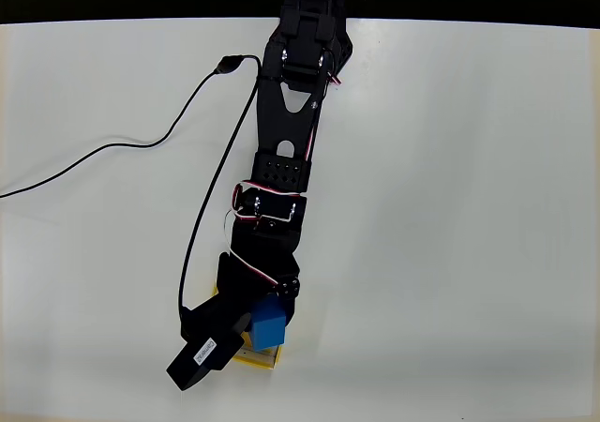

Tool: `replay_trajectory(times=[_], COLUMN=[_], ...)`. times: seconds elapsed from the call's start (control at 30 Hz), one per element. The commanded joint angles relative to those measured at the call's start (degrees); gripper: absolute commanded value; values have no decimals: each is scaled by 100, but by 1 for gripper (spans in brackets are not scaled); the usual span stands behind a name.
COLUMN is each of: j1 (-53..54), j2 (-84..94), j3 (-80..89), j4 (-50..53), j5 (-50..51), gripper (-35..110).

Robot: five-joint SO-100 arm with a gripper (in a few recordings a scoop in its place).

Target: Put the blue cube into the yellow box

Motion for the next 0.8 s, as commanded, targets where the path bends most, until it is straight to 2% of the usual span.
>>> replay_trajectory(times=[0.0, 0.37, 0.77], j1=[404, 659, 492], j2=[-62, -1143, -1345], j3=[-844, -1459, -1521], j4=[-554, -861, -756], j5=[-62, 132, 352], gripper=[14, 14, 15])
